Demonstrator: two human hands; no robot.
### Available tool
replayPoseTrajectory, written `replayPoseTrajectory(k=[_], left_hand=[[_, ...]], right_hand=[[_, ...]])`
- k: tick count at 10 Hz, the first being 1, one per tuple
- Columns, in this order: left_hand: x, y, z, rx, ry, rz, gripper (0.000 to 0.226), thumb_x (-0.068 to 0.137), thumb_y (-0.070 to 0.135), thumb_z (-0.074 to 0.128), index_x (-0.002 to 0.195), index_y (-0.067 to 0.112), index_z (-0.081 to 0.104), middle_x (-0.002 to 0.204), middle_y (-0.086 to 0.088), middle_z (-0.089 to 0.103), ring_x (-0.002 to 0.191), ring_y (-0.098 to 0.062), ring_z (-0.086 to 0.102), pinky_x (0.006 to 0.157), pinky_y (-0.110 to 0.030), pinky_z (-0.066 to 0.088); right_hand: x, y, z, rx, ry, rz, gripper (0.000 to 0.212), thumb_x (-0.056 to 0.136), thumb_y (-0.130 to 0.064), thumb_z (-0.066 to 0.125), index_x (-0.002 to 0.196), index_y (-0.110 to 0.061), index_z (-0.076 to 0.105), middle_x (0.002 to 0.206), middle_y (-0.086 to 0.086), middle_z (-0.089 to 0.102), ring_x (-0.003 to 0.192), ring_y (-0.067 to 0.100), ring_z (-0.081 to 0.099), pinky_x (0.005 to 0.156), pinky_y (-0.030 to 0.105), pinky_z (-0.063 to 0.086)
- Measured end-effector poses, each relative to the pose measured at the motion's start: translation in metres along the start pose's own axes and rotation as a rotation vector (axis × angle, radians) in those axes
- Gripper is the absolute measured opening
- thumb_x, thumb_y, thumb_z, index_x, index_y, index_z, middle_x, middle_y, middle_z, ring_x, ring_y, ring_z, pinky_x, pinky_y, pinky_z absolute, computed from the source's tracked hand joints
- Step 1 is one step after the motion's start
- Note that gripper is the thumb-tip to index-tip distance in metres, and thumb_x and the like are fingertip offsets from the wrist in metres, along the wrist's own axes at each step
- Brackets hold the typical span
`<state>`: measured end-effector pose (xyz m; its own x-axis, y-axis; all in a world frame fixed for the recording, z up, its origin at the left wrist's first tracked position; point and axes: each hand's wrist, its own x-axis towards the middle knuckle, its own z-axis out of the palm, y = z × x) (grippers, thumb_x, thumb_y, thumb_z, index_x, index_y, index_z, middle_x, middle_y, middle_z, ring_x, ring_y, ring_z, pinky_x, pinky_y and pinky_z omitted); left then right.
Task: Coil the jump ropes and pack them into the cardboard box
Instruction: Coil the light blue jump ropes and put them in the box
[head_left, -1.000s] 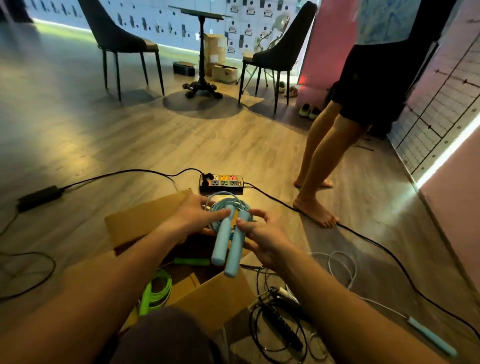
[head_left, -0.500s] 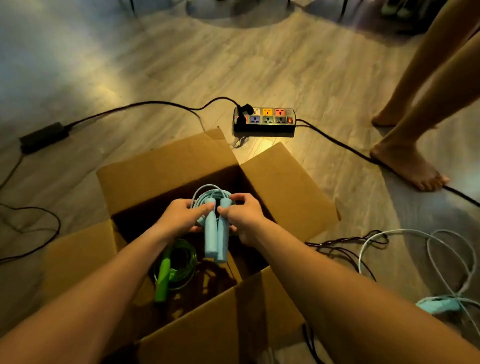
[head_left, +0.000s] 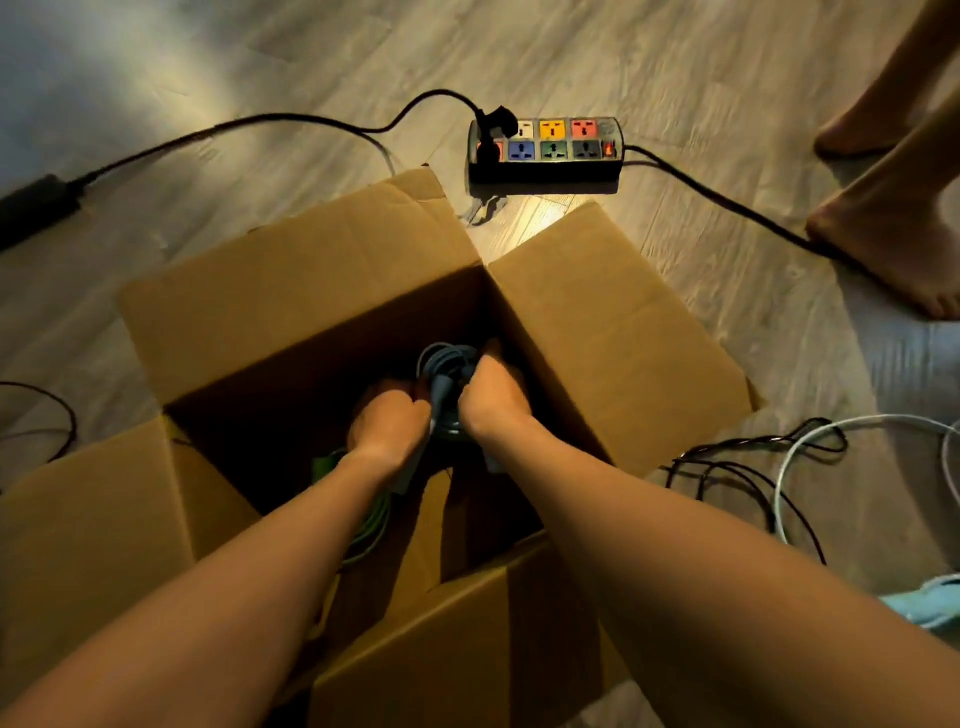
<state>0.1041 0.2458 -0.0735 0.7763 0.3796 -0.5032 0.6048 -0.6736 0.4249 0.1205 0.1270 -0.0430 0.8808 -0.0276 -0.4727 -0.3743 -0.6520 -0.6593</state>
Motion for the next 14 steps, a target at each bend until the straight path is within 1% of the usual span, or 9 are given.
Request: replayPoseTrajectory(k=[1,2,3,4,6,8,10,12,14], left_hand=[[0.007,-0.003,-0.002,0.003,0.012,-0.033,0.032,0.095,0.027,0.055,0.087,-0.001,0.068,0.096,-0.023,0.067,0.091,-0.038,0.065,0.070,-0.036,0.046],[0.014,-0.008,-0.005,-0.072,0.092,-0.099,0.036,0.094,0.035,0.062,0.111,0.005,0.070,0.111,-0.019,0.068,0.102,-0.035,0.064,0.084,-0.040,0.053],[0.014,-0.011,0.000,-0.187,0.110,-0.127,0.037,0.091,0.036,0.067,0.111,0.005,0.071,0.115,-0.018,0.067,0.105,-0.035,0.063,0.092,-0.044,0.052],[0.012,-0.014,0.004,-0.345,0.174,-0.121,0.024,0.088,0.032,0.072,0.098,0.010,0.072,0.103,-0.016,0.070,0.096,-0.034,0.065,0.088,-0.043,0.054],[-0.003,-0.012,-0.006,-0.482,0.269,-0.041,0.021,0.086,0.033,0.071,0.091,0.013,0.075,0.084,-0.005,0.070,0.083,-0.027,0.067,0.069,-0.032,0.049],[-0.027,0.011,-0.029,-0.268,0.435,0.303,0.022,0.088,0.042,0.068,0.091,0.022,0.077,0.077,0.012,0.066,0.073,-0.006,0.062,0.058,-0.018,0.042],[-0.064,0.055,-0.018,-0.389,0.320,0.559,0.014,0.086,0.041,0.072,0.083,0.028,0.075,0.073,0.015,0.069,0.069,0.001,0.065,0.063,-0.025,0.055],[-0.124,0.118,0.026,-0.364,0.127,0.820,0.015,0.085,0.039,0.075,0.084,0.024,0.076,0.073,0.013,0.070,0.066,0.000,0.065,0.059,-0.029,0.058],[-0.176,0.183,0.090,-0.334,0.005,1.105,0.016,0.082,0.036,0.078,0.074,0.023,0.073,0.057,0.014,0.060,0.048,-0.003,0.054,0.047,-0.024,0.046]], right_hand=[[0.002,0.004,-0.001,-0.210,-0.048,-0.072,0.044,0.105,-0.009,0.035,0.148,-0.002,0.028,0.137,0.022,0.052,0.122,0.036,0.054,0.086,0.033,0.040],[-0.004,0.009,0.001,-0.555,-0.126,-0.242,0.040,0.108,-0.010,0.022,0.144,0.002,0.033,0.140,0.028,0.046,0.125,0.042,0.048,0.085,0.036,0.036],[-0.014,0.008,-0.001,-0.560,-0.096,-0.253,0.039,0.105,-0.010,0.031,0.142,0.002,0.038,0.139,0.026,0.046,0.123,0.041,0.047,0.087,0.038,0.040],[-0.032,0.003,-0.006,-0.785,0.085,-0.379,0.042,0.100,-0.020,0.046,0.138,-0.003,0.048,0.131,0.016,0.047,0.123,0.035,0.042,0.097,0.042,0.043],[-0.052,0.003,-0.016,-0.874,0.120,-0.436,0.053,0.095,-0.023,0.058,0.139,0.001,0.040,0.131,0.017,0.041,0.115,0.032,0.050,0.087,0.038,0.050],[-0.072,-0.003,-0.044,-0.792,-0.024,-0.518,0.032,0.097,-0.022,0.056,0.126,-0.009,0.057,0.127,0.015,0.049,0.103,0.029,0.060,0.080,0.037,0.056],[-0.092,0.009,-0.116,-0.793,-0.151,-0.632,0.026,0.092,-0.034,0.054,0.102,-0.014,0.069,0.103,0.008,0.065,0.089,0.030,0.066,0.072,0.038,0.055],[-0.128,0.065,-0.239,-0.816,-0.134,-0.453,0.022,0.091,-0.032,0.058,0.100,-0.022,0.076,0.080,-0.004,0.066,0.070,0.019,0.062,0.062,0.028,0.045],[-0.152,0.168,-0.307,-0.753,0.007,-0.223,0.021,0.091,-0.029,0.061,0.102,-0.021,0.077,0.089,0.004,0.075,0.084,0.024,0.068,0.067,0.025,0.039]])
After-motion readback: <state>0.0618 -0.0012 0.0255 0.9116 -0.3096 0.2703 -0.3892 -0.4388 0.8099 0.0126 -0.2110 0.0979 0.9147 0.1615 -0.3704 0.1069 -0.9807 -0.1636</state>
